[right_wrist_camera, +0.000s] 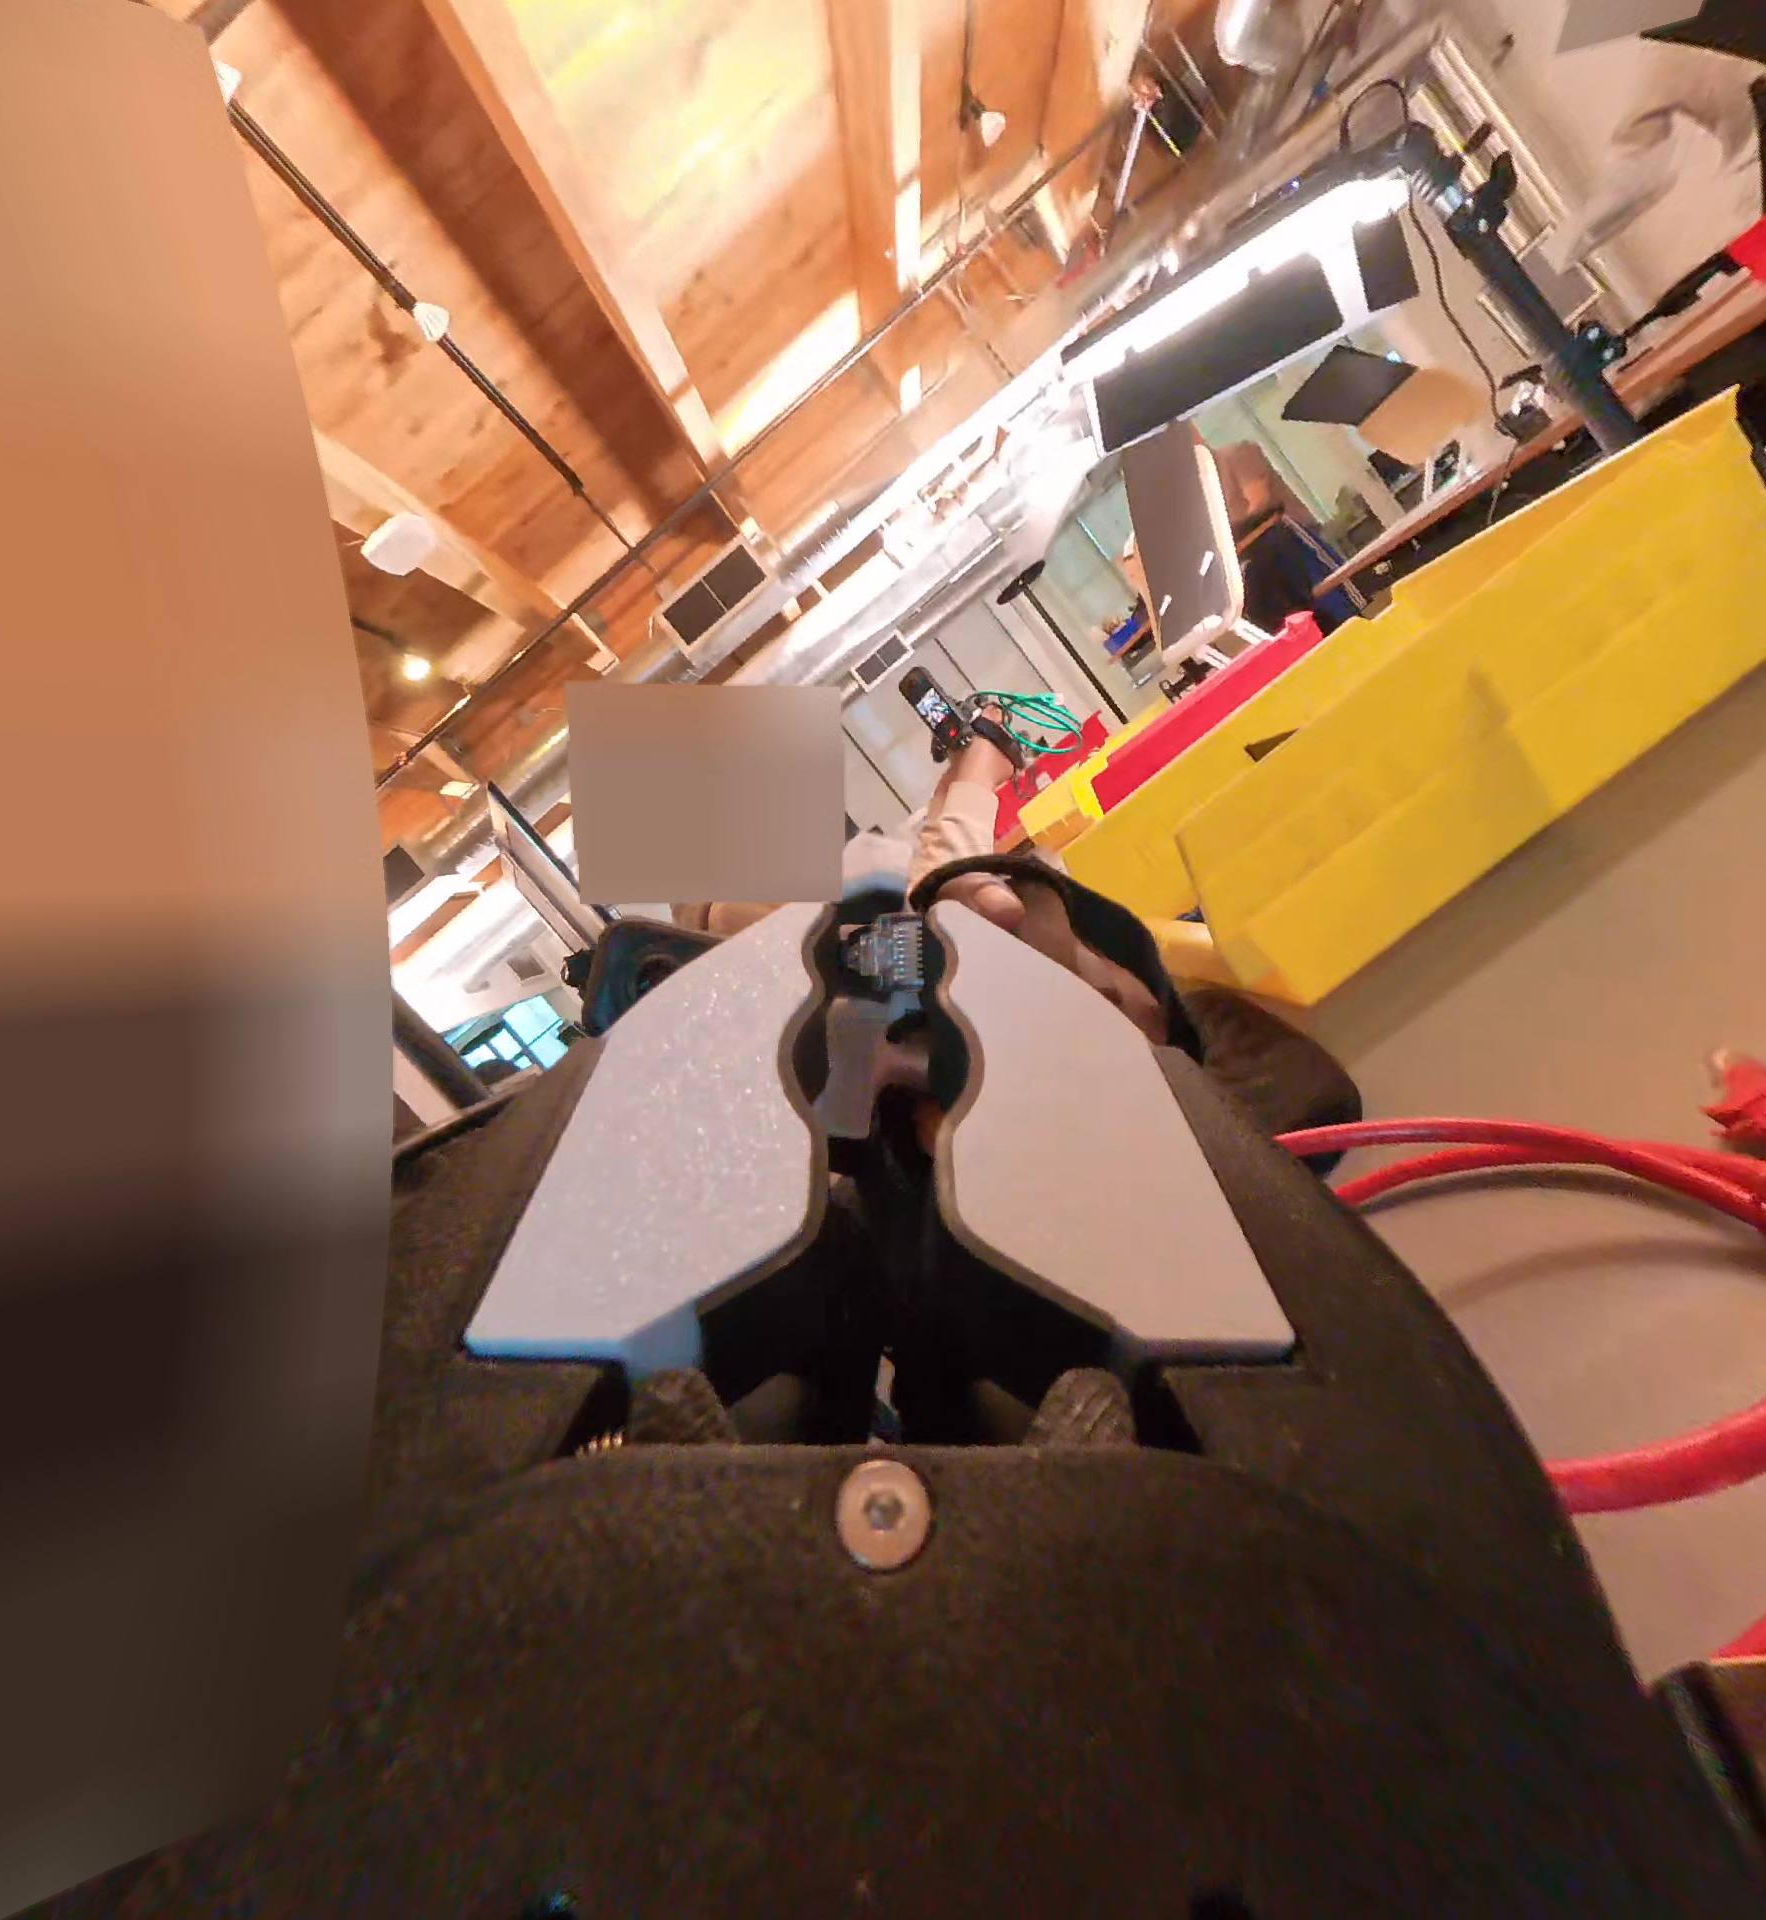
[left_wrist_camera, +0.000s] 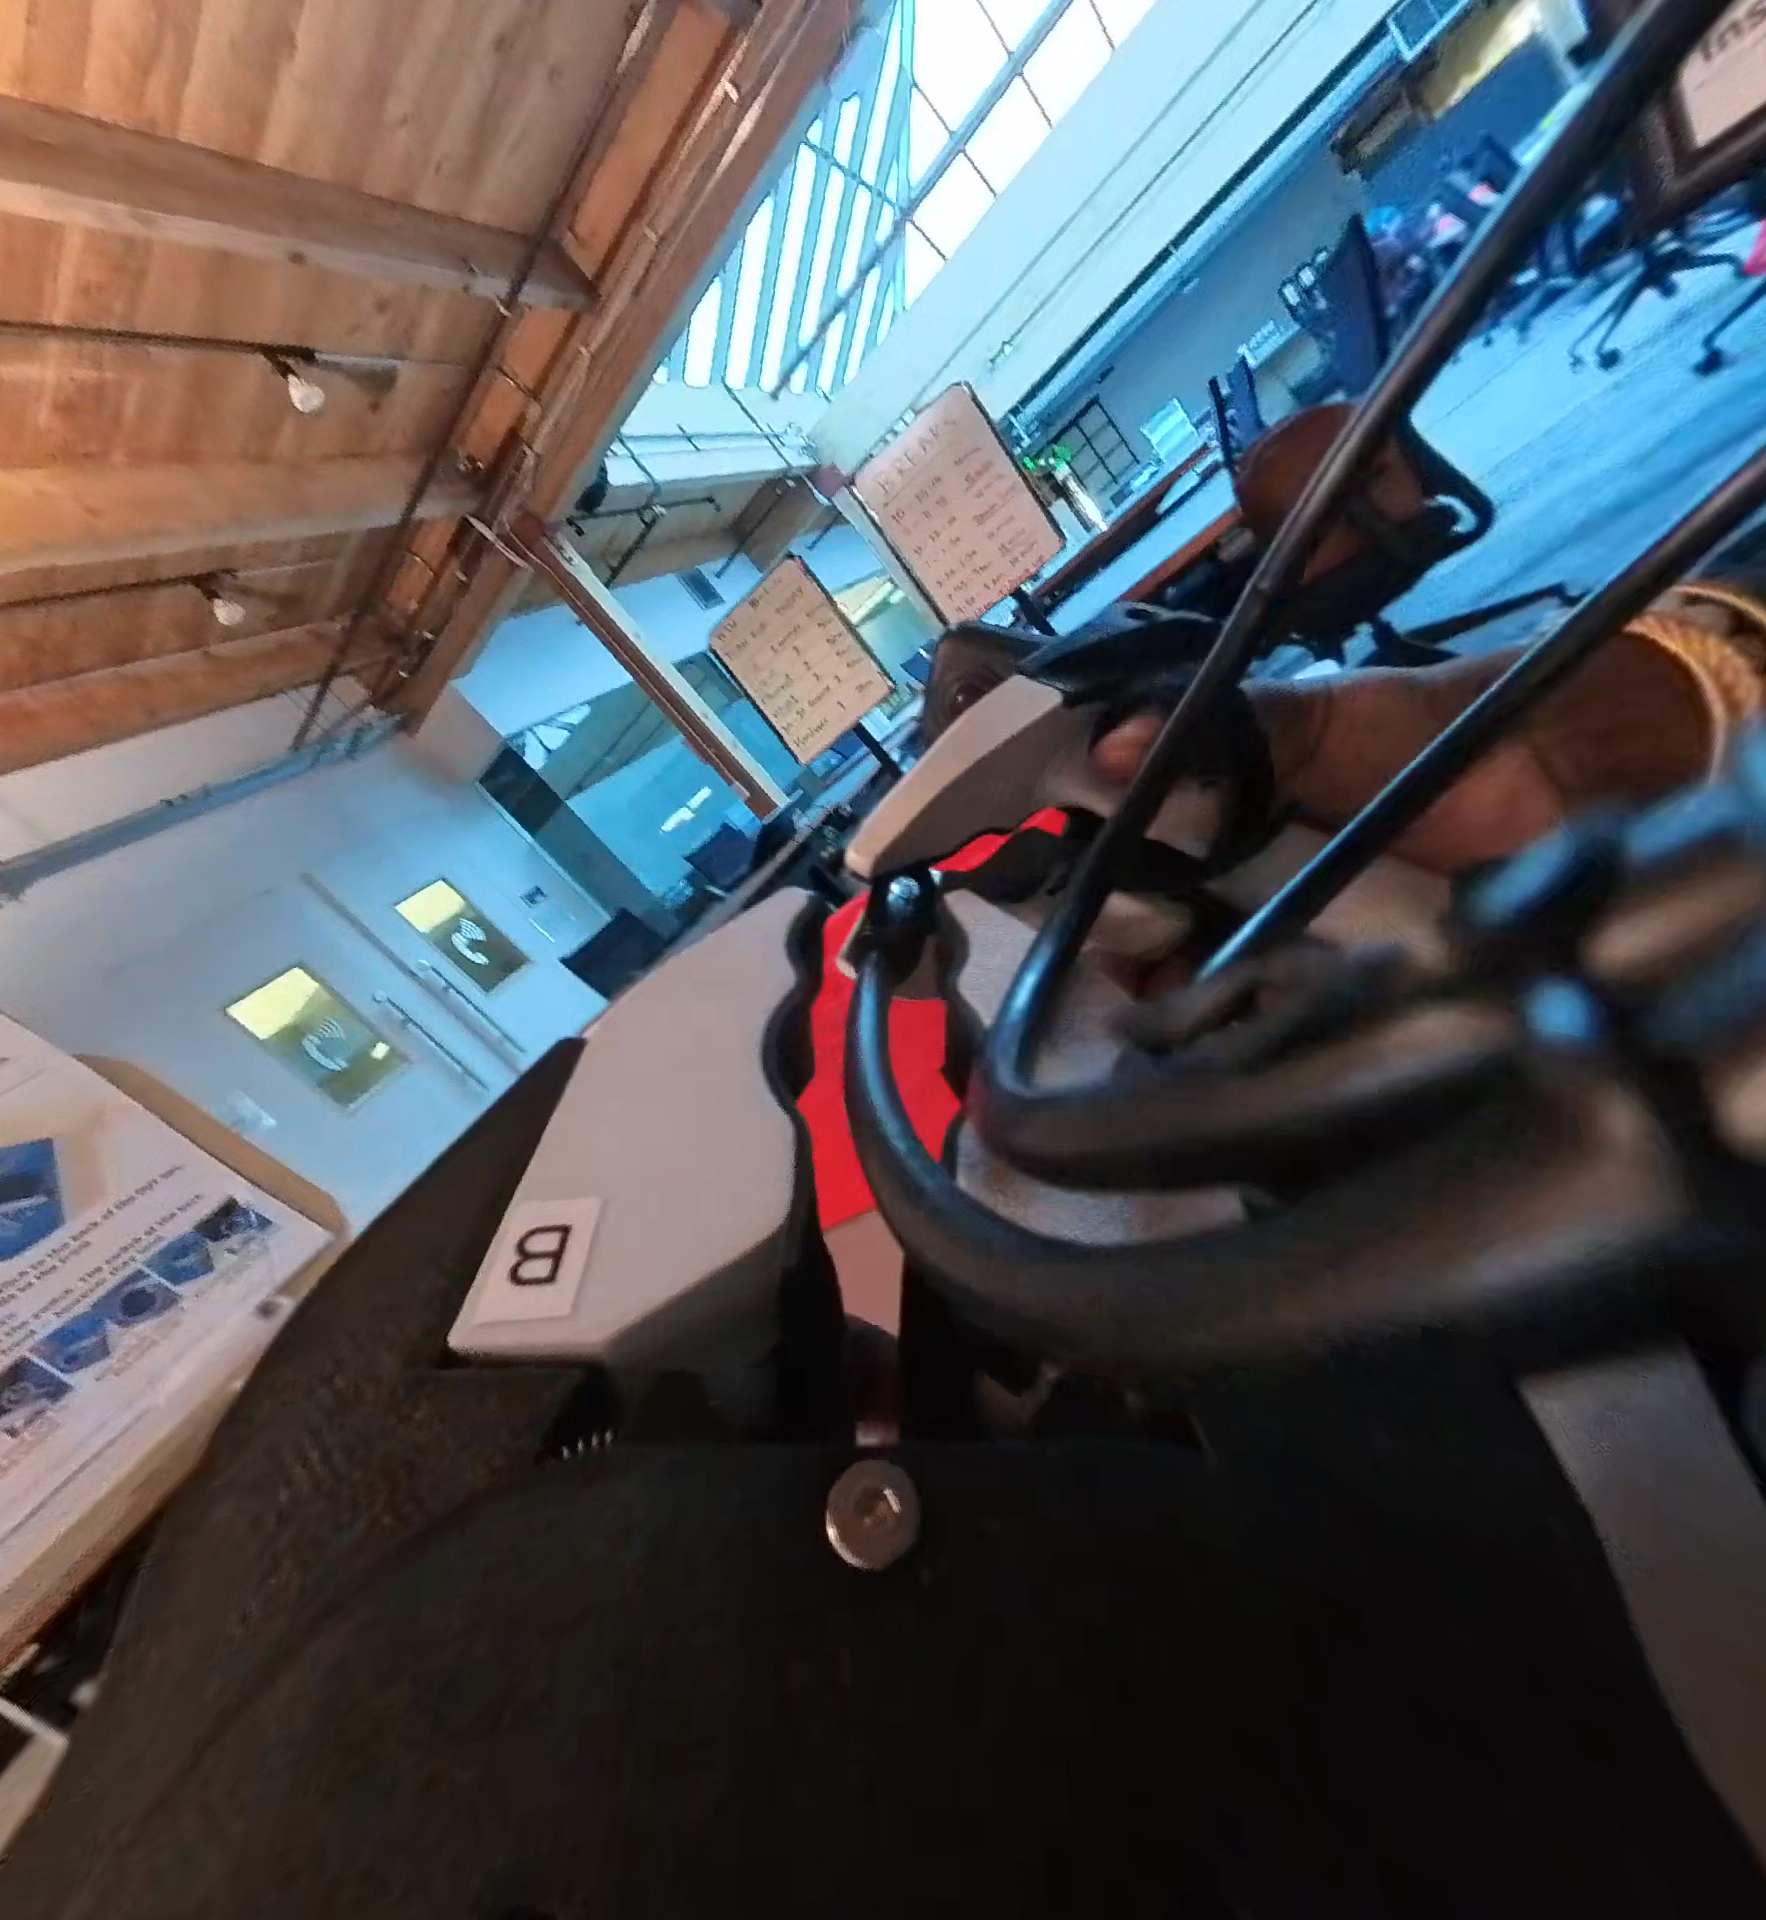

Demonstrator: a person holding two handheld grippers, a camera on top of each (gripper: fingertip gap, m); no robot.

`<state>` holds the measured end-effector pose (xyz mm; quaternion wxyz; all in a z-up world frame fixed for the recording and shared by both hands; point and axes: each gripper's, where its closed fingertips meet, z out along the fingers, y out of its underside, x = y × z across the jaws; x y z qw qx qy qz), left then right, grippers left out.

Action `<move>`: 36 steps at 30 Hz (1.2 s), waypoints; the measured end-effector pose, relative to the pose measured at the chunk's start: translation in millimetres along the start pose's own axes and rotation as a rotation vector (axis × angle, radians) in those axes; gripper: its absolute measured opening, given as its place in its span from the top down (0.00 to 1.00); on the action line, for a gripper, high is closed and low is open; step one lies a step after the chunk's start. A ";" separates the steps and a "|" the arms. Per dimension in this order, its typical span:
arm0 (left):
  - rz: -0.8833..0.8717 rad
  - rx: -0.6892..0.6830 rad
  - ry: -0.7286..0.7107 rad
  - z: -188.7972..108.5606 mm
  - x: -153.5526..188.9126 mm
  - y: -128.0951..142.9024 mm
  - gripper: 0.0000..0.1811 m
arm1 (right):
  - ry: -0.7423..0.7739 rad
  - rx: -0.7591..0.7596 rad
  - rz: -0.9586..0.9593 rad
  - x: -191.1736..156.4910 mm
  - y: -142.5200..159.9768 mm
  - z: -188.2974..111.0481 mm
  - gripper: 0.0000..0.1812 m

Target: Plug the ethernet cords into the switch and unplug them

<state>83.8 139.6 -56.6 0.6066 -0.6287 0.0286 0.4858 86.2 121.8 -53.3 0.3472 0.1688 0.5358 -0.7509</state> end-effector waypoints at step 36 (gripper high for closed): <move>-0.681 0.205 0.170 -31.1 -22.6 -12.6 0.94 | 0.694 -1.073 -0.637 118.6 47.4 -113.9 0.44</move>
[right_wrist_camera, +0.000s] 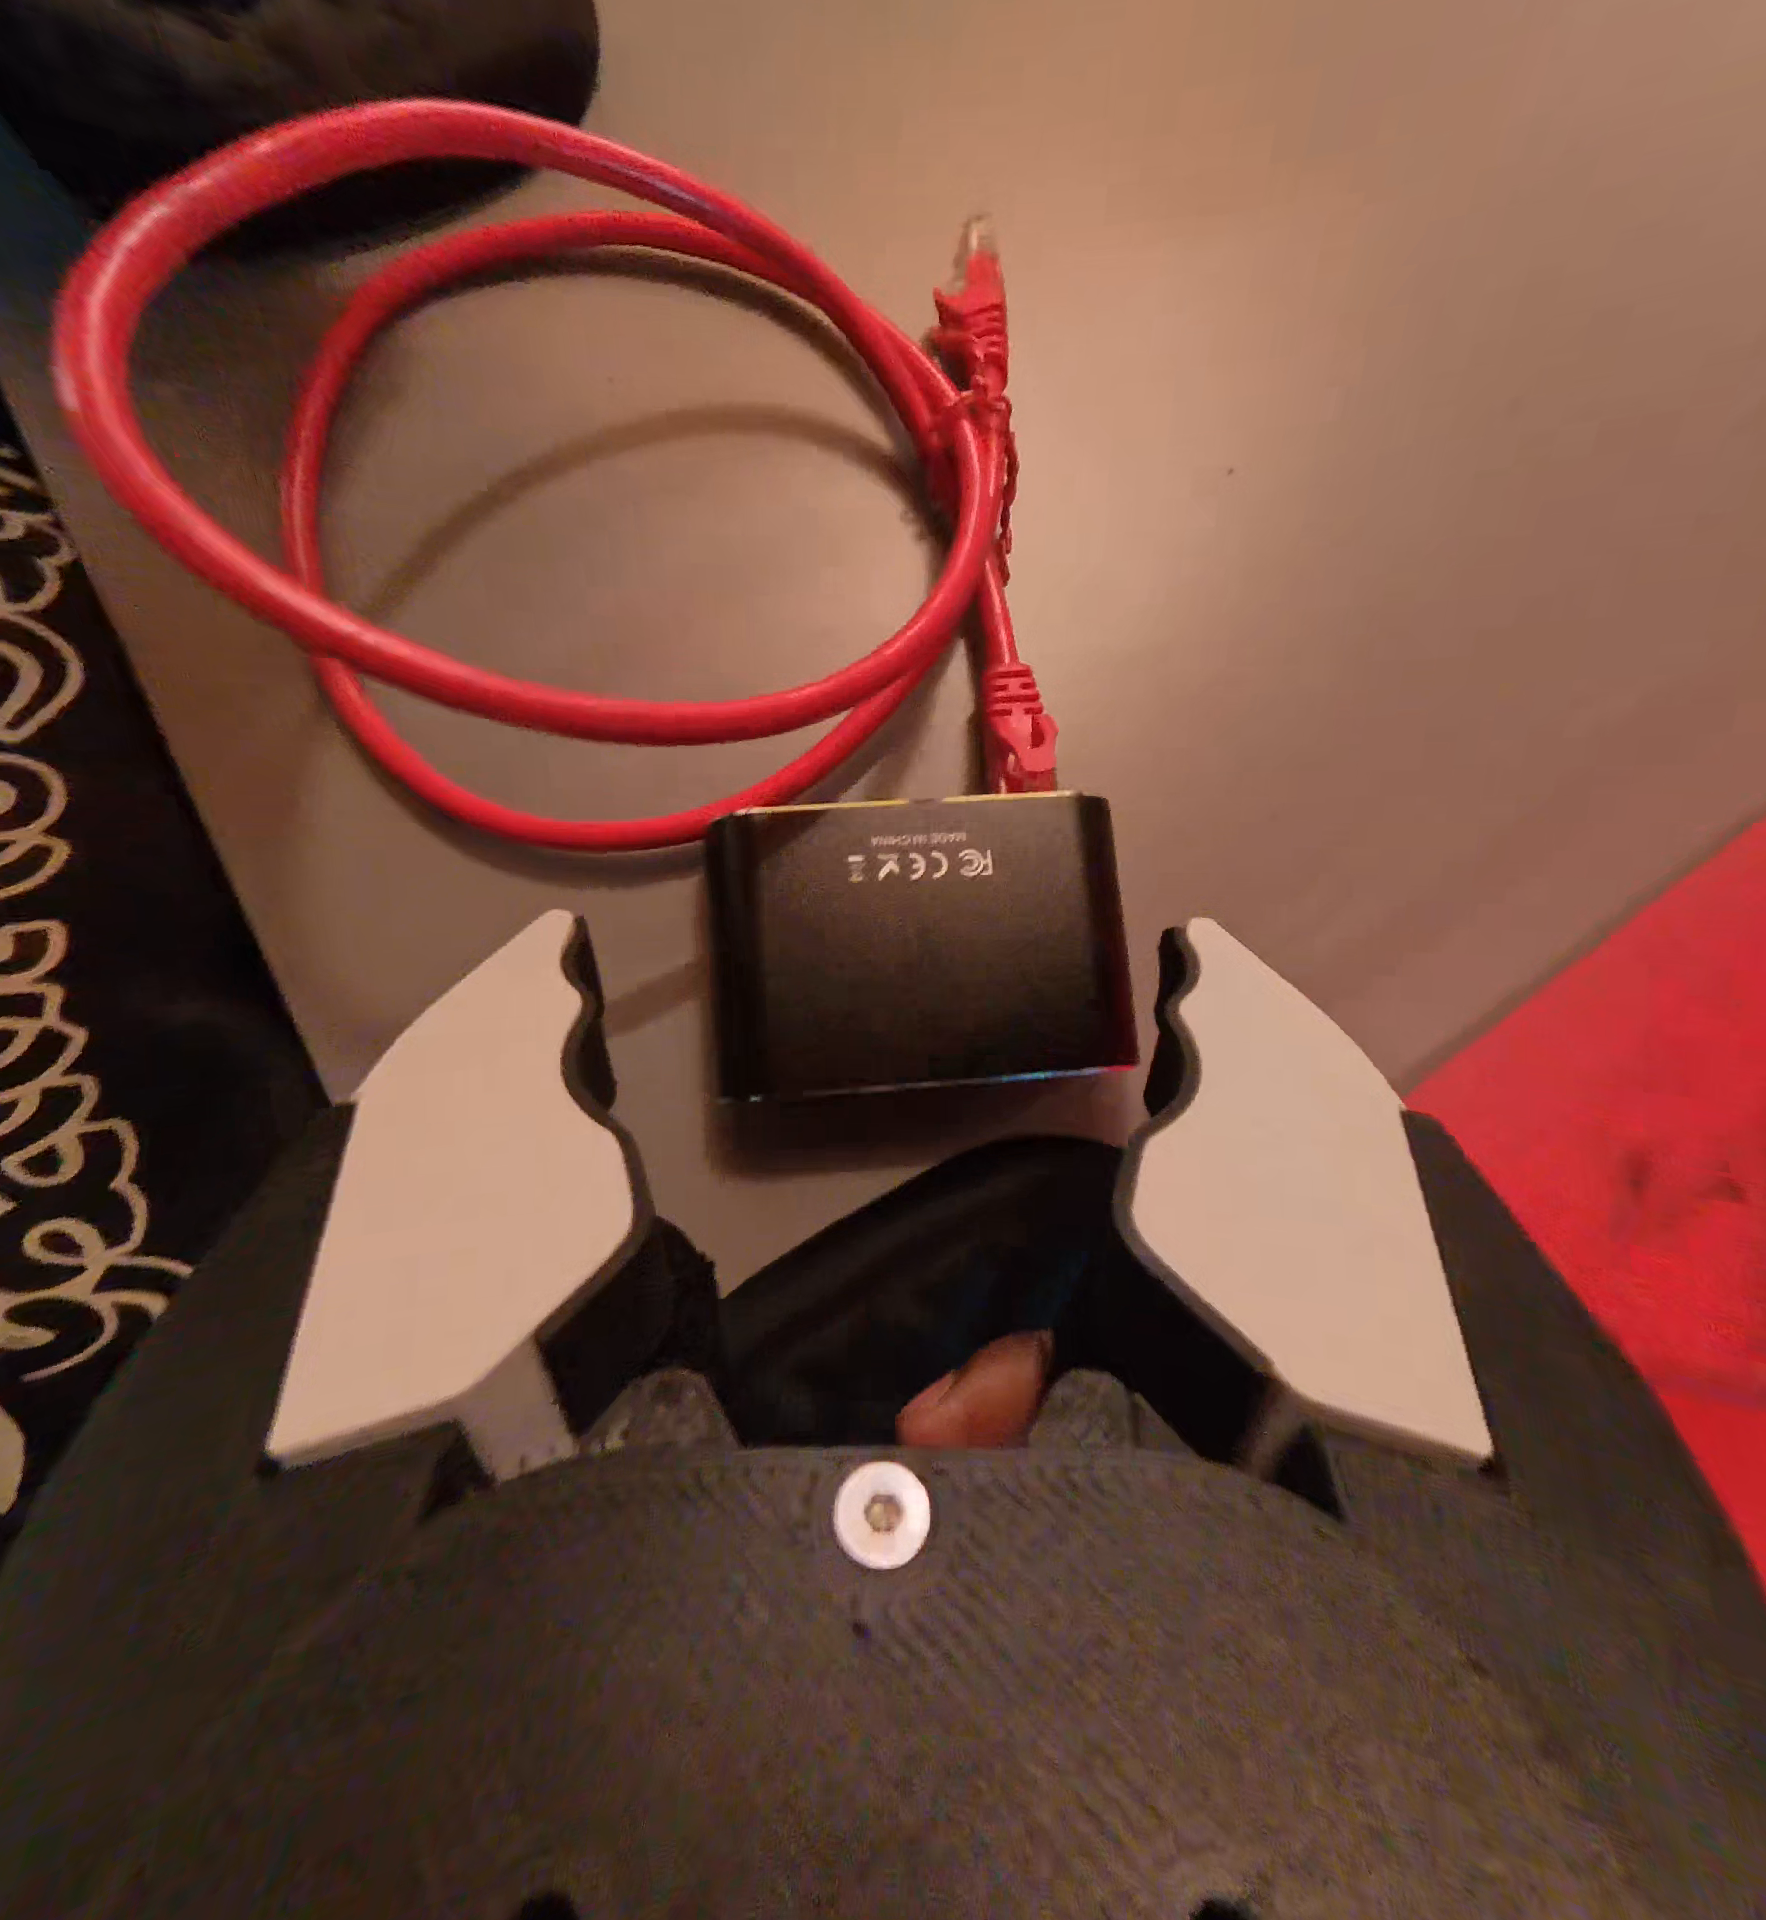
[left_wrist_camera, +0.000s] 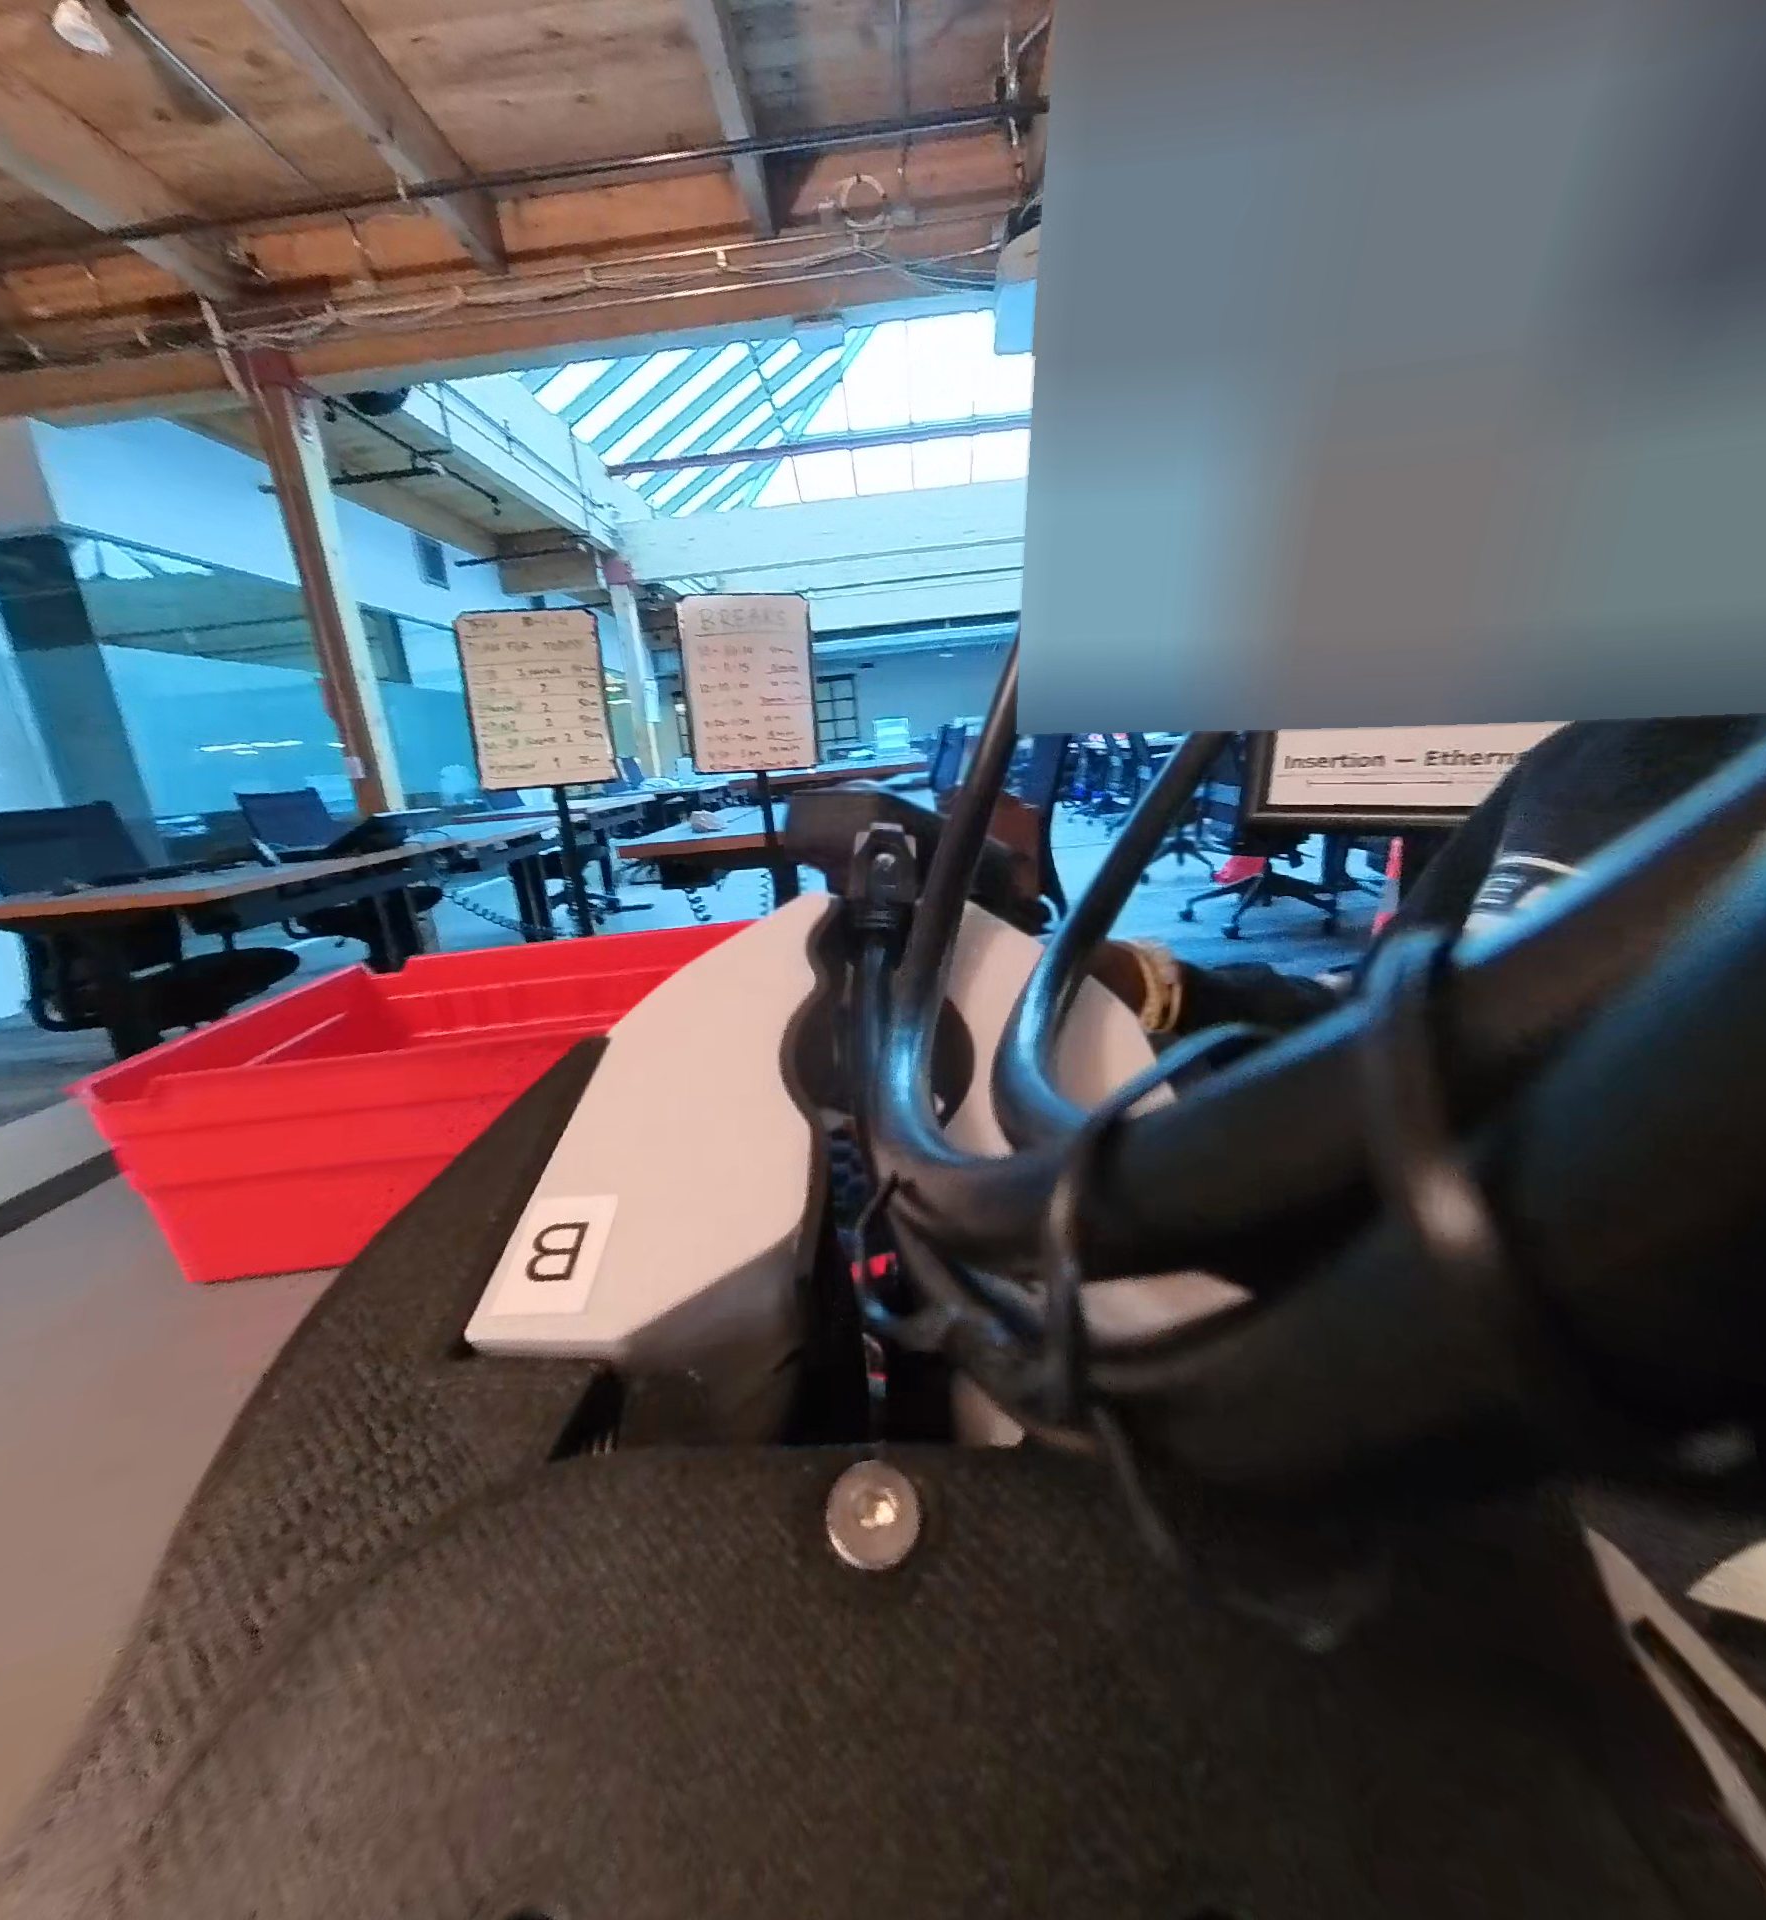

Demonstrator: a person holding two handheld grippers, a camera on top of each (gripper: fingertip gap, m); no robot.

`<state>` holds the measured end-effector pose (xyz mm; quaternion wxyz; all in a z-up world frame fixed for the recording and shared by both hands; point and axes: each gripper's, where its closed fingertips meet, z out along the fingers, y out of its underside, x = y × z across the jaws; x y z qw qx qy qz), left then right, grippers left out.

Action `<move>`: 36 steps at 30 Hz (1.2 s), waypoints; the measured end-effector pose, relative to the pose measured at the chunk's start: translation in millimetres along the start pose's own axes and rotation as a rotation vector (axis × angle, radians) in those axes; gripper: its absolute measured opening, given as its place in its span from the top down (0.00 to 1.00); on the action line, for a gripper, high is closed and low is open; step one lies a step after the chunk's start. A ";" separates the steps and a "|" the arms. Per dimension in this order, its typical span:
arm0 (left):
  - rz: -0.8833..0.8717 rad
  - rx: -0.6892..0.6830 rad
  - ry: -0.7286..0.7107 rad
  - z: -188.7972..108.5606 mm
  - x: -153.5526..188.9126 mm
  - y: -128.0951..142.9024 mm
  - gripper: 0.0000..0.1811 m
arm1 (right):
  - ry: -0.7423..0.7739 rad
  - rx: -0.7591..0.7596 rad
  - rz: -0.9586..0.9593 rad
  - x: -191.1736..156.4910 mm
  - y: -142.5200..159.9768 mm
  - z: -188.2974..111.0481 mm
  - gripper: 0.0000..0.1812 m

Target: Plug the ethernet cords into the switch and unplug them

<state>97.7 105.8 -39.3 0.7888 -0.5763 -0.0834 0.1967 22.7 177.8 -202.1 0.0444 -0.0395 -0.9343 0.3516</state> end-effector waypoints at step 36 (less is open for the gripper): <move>-0.202 0.131 -0.037 17.3 1.1 20.2 0.93 | -0.027 0.162 -0.032 -12.7 -26.7 -33.6 0.69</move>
